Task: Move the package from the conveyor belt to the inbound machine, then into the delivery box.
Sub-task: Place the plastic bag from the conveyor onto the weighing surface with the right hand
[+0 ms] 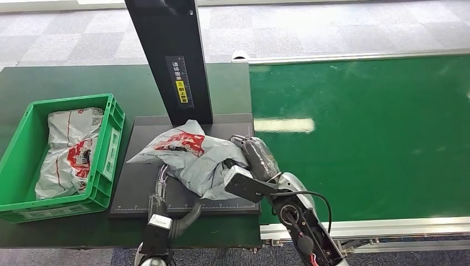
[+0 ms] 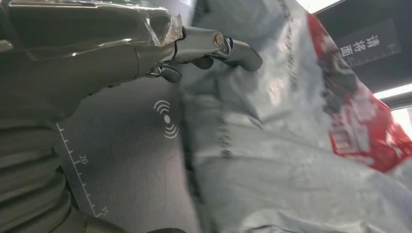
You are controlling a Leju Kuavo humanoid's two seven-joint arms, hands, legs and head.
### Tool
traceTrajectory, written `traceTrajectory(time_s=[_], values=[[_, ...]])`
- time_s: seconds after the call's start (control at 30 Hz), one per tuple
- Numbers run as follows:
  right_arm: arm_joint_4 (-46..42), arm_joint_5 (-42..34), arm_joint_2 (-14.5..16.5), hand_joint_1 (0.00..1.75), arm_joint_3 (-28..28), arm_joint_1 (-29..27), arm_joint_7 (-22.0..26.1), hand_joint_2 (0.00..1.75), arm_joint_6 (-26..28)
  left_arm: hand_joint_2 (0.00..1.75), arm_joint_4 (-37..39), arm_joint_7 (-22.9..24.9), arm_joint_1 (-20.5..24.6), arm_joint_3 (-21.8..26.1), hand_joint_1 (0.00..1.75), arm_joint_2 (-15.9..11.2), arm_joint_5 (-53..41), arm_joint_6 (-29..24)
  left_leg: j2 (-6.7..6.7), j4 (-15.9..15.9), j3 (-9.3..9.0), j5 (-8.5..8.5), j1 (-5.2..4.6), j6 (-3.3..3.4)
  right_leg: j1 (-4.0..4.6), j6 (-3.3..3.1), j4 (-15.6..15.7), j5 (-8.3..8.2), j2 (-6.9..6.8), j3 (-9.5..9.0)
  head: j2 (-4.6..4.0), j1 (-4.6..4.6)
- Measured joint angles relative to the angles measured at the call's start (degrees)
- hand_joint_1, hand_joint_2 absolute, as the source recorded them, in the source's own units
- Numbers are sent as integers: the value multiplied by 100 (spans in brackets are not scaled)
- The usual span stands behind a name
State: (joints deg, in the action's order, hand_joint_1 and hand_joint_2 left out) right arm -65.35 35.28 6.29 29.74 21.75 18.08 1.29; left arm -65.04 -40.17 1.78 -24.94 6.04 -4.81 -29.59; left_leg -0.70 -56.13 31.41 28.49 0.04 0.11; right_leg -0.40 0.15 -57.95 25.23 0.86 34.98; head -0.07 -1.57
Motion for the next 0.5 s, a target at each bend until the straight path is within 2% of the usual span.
traceTrajectory(time_s=[0.03,0.07,0.3,0.5], values=[[107,-13,38,24,77,25,-14,175,-4,175,25,0,4,32,0,12,-18,-2,1,0,0,0,0,0,0,0,0,0,0,0,0,0],[211,-20,74,0,138,56,-42,175,-3,175,47,0,5,63,0,22,-36,-7,2,0,0,0,0,0,-1,0,0,0,1,0,0,0],[676,-40,184,0,245,255,-156,175,280,175,81,0,-85,307,0,56,-138,-105,2,-1,-2,0,-2,0,-2,0,1,0,1,0,0,0],[574,-73,-58,0,-85,225,-129,175,622,175,-202,-1,-289,562,0,38,-262,132,1,-2,-4,0,-2,0,-1,0,1,0,0,0,0,-1]])
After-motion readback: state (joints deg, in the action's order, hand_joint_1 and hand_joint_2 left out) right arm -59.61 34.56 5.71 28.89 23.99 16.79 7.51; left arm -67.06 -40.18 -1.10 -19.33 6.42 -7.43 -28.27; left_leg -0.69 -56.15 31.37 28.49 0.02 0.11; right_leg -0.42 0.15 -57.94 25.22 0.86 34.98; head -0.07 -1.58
